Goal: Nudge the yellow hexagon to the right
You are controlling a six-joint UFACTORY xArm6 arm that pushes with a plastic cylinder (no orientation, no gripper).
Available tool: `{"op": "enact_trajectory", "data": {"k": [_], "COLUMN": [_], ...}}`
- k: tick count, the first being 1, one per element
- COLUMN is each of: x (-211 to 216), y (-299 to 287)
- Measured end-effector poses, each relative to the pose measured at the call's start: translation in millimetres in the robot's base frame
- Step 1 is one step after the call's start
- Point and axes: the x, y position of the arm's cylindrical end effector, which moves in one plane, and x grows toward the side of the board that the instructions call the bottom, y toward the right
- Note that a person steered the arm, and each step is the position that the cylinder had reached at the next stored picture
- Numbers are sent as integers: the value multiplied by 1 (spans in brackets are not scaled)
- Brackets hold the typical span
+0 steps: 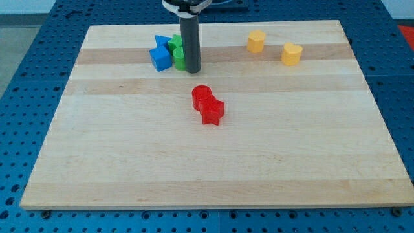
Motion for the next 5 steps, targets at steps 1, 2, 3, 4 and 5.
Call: {"op": "enact_trajectory", "data": {"k": [1, 2, 3, 4, 5], "x": [-4, -2, 1, 11, 16], "y": [5, 34, 55, 62, 66]}}
